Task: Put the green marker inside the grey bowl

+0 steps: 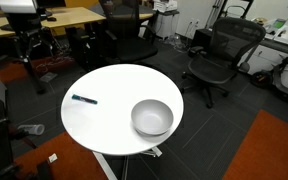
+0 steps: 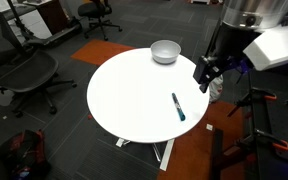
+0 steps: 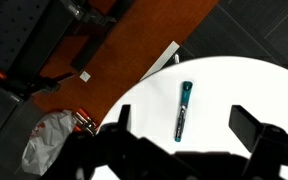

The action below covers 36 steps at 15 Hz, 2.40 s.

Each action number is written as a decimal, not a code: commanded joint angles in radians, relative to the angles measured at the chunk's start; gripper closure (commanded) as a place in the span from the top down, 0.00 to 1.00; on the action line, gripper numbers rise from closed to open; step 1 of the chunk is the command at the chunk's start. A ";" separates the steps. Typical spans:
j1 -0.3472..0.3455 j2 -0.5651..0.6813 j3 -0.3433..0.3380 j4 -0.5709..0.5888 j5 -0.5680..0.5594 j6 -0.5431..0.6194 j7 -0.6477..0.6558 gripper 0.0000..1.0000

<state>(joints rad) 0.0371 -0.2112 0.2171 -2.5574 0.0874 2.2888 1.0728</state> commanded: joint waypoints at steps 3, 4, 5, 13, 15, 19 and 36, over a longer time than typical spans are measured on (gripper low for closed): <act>0.007 0.117 -0.010 -0.005 -0.058 0.140 0.131 1.00; 0.008 0.141 -0.015 -0.004 -0.077 0.167 0.153 1.00; 0.008 0.164 -0.021 -0.002 -0.097 0.189 0.173 1.00; 0.025 0.377 -0.138 0.052 -0.272 0.360 0.273 1.00; 0.038 0.424 -0.174 0.079 -0.284 0.394 0.259 1.00; 0.067 0.443 -0.220 0.086 -0.252 0.406 0.215 1.00; 0.177 0.566 -0.349 0.123 -0.279 0.571 0.256 1.00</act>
<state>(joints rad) 0.1792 0.3315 -0.1078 -2.4476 -0.2084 2.8310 1.3190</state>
